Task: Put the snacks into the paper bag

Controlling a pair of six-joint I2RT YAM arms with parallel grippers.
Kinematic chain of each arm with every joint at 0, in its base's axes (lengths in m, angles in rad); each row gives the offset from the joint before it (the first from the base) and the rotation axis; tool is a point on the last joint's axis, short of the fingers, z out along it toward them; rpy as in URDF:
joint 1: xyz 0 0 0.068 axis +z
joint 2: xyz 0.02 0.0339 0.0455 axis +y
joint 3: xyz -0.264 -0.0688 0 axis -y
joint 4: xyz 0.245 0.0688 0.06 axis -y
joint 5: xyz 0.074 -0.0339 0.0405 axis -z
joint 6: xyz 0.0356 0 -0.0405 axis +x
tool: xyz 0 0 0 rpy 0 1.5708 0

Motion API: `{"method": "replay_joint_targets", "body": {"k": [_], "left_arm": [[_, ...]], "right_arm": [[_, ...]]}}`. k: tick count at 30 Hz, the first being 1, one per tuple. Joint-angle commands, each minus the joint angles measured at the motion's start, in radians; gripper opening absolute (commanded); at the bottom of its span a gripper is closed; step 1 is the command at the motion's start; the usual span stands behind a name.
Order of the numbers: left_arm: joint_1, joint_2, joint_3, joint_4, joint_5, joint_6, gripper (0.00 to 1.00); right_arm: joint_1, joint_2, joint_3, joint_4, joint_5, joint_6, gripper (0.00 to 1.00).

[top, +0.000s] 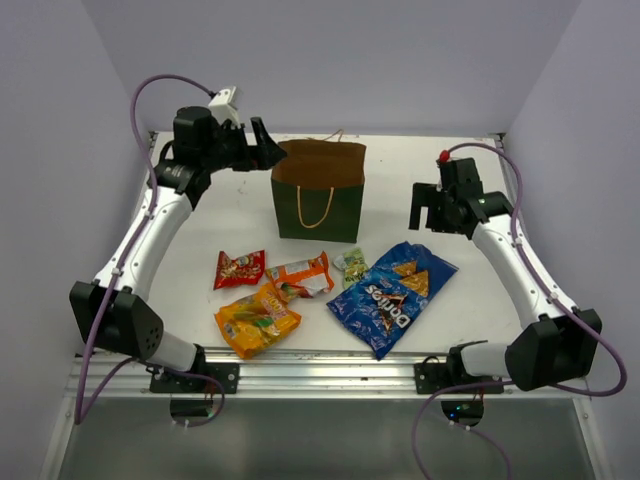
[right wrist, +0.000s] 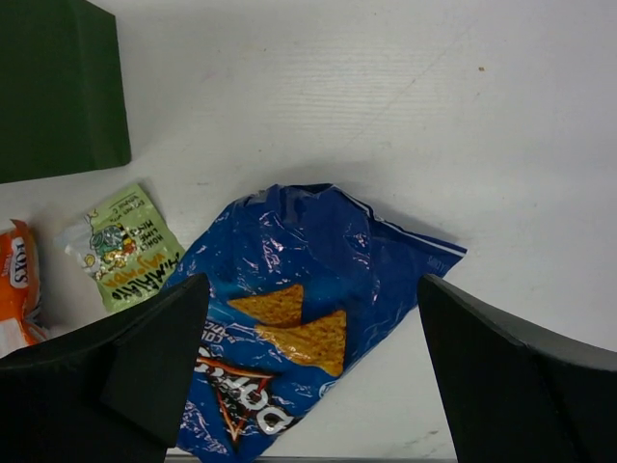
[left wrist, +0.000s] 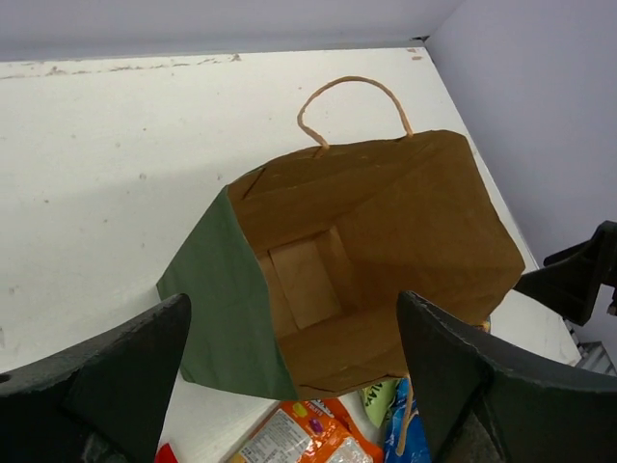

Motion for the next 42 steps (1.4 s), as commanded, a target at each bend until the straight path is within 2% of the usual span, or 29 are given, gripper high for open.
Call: {"method": "replay_joint_targets", "body": {"k": [1,4,12,13,16,19,26,29,31,32,33,36,37,40,42], "left_arm": [[-0.011,0.024,-0.005,-0.033,-0.073,0.033,0.88],[-0.025,0.057,-0.013,-0.022,-0.073,0.033,0.75],[-0.065,0.121,0.013,0.0,-0.11,0.043,0.61],[-0.069,0.124,0.018,-0.01,-0.125,0.046,0.53],[-0.072,0.127,0.03,-0.013,-0.142,0.053,0.43],[-0.072,0.135,0.045,-0.024,-0.152,0.059,0.38],[-0.078,0.13,0.06,-0.045,-0.165,0.066,0.35],[-0.08,0.139,0.062,-0.053,-0.166,0.07,0.28],[-0.08,0.144,0.062,-0.056,-0.162,0.073,0.22],[-0.081,0.149,0.062,-0.057,-0.159,0.073,0.2],[-0.081,0.15,0.062,-0.057,-0.156,0.073,0.17],[-0.081,0.153,0.067,-0.057,-0.155,0.078,0.08],[-0.081,0.155,0.068,-0.056,-0.155,0.078,0.01],[-0.083,0.159,0.076,-0.063,-0.155,0.081,0.0],[-0.086,0.166,0.083,-0.071,-0.155,0.089,0.0]], "right_arm": [[0.001,-0.027,-0.048,0.046,-0.021,0.02,0.93],[0.002,-0.021,-0.091,0.066,-0.019,0.034,0.93],[0.001,-0.015,-0.163,0.094,0.013,0.06,0.93],[0.001,-0.014,-0.18,0.099,0.016,0.061,0.93],[0.001,-0.009,-0.22,0.129,0.022,0.063,0.94],[0.001,0.019,-0.252,0.16,0.025,0.069,0.95],[0.001,0.132,-0.3,0.232,-0.052,0.057,0.96],[0.002,0.186,-0.323,0.25,-0.076,0.055,0.95],[0.001,0.224,-0.338,0.26,-0.085,0.057,0.74],[0.001,0.235,-0.341,0.263,-0.085,0.064,0.6],[0.001,0.243,-0.34,0.258,-0.085,0.066,0.33],[0.005,0.249,-0.312,0.217,-0.041,0.077,0.0],[0.007,0.234,-0.303,0.203,0.003,0.078,0.0],[0.011,0.194,-0.217,0.107,0.101,0.091,0.0],[0.027,0.148,-0.098,0.018,0.226,0.08,0.0]]}}
